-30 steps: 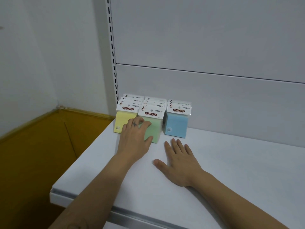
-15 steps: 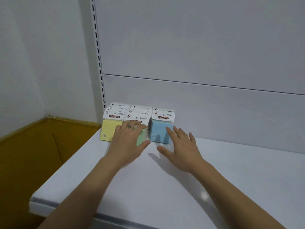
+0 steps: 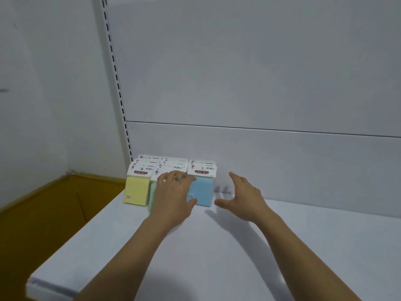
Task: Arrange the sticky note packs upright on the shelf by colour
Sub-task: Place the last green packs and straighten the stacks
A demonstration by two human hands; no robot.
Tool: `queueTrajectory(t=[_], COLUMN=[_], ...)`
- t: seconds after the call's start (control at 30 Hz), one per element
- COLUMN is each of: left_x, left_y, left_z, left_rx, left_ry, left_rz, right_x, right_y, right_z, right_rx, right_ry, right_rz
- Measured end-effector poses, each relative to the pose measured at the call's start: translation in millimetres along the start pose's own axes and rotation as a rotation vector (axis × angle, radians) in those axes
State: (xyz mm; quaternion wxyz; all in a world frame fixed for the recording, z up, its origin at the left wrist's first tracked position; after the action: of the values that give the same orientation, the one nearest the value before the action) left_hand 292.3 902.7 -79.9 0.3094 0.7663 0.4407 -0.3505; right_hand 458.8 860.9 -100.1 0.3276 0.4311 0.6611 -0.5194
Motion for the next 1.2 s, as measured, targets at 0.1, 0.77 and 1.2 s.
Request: queueTrajectory(t=[0.1, 0.77, 1.2], left_x=[8, 58, 60], left_y=[-1, 5, 5], left_z=[-9, -25, -30], left_rx=[-0.067, -0.068, -0.05], left_ry=[0.006, -0.018, 0.093], left_rz=[-0.026, -0.359, -0.261], right_x=[8, 70, 65], right_y=[10, 30, 35], right_z=[-6, -60, -57], right_rx=[0.013, 0.061, 0.086], right_ry=[-0.046, -0.006, 0.214], right_rz=[-0.075, -0.246, -0.32])
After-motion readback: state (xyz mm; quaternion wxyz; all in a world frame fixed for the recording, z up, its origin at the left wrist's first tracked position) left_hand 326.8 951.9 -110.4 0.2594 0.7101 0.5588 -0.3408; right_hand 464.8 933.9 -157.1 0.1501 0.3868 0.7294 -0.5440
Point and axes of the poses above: each hand's wrist, its own z-axis away from the middle knuckle, its own x-axis out of the palm, y = z × x, the point moved 9 cm from there along -z, towards the middle knuckle, and after that the axes turned 13 degrees about -x, right-handed, at the moved point
